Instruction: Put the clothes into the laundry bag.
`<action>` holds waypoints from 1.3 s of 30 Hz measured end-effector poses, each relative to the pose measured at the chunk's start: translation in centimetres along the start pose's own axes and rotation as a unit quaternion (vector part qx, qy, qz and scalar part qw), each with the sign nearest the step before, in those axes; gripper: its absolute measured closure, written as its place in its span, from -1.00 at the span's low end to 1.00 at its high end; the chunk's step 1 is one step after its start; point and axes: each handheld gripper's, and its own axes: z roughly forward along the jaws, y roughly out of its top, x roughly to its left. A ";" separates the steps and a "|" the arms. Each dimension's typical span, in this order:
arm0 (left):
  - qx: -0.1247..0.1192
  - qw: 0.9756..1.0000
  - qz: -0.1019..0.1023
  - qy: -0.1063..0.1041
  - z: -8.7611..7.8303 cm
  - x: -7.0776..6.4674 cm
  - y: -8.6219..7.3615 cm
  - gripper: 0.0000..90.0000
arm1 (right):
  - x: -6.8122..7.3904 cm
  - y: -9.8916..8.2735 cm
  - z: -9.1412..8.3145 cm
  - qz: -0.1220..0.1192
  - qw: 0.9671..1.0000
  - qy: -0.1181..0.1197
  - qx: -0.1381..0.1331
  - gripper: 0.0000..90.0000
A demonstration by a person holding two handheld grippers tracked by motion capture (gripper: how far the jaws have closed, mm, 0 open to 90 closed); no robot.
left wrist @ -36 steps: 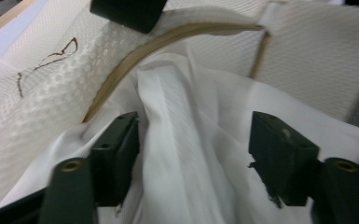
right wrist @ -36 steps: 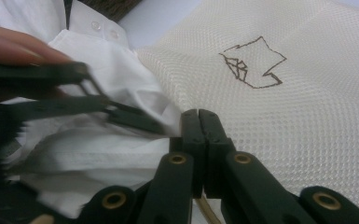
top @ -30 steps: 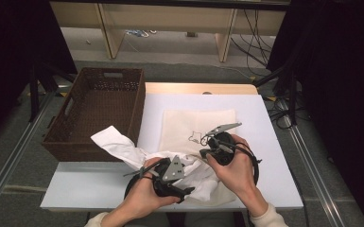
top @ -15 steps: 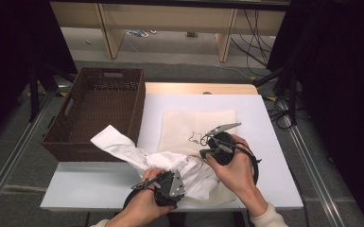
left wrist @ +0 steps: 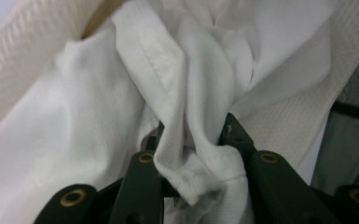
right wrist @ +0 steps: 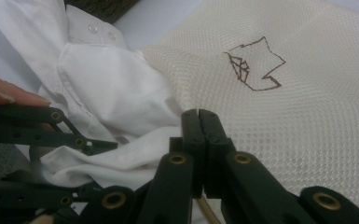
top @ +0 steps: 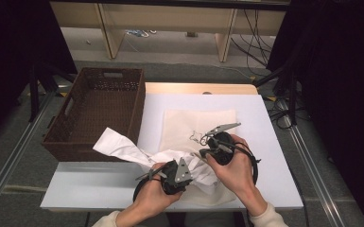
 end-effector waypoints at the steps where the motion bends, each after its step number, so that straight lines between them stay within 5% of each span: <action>1: -0.005 1.000 -0.005 -0.001 0.1 0.0 0.3 0.62 | 0.1 0.0 0.0 0.005 1.000 -0.001 0.002 1.00; 6: -0.005 1.000 -0.014 -0.005 1.4 0.3 0.9 0.62 | 0.2 0.0 -0.1 -0.005 1.000 -0.004 -0.002 1.00; 8: 0.000 1.000 -0.014 0.002 2.3 0.6 1.0 0.61 | 0.5 0.0 -0.1 0.002 1.000 0.001 0.002 1.00; 9: 0.000 1.000 -0.012 0.023 3.0 1.0 1.0 0.60 | 0.6 -0.1 -0.1 -0.002 1.000 0.003 0.004 1.00; 14: 0.003 0.999 -0.012 0.037 4.3 1.6 1.1 0.52 | 0.6 -0.1 -0.1 0.000 1.000 0.006 0.007 1.00; 18: 0.001 0.999 -0.016 0.033 4.6 1.7 1.0 0.42 | 0.6 0.0 -0.2 0.002 1.000 0.004 0.004 1.00; 21: -0.008 1.000 -0.004 0.013 4.2 1.6 0.7 0.10 | 0.4 -0.1 -0.2 0.002 1.000 0.003 0.001 1.00; 24: -0.021 1.000 -0.003 -0.003 3.1 1.3 0.4 -0.17 | 0.1 0.0 -0.3 -0.006 1.000 0.006 0.007 1.00; 29: -0.053 0.998 -0.011 -0.019 -0.7 1.1 -0.3 -0.36 | 0.0 -0.1 -0.4 0.000 1.000 0.002 0.000 1.00; 34: -0.068 0.998 -0.013 -0.006 -4.3 2.0 -1.5 -0.43 | -0.1 0.0 -0.5 -0.001 1.000 0.001 0.001 1.00; 39: -0.043 0.998 -0.046 0.014 -6.1 3.7 -3.9 -0.47 | 0.0 0.0 -0.5 0.009 1.000 0.003 0.004 1.00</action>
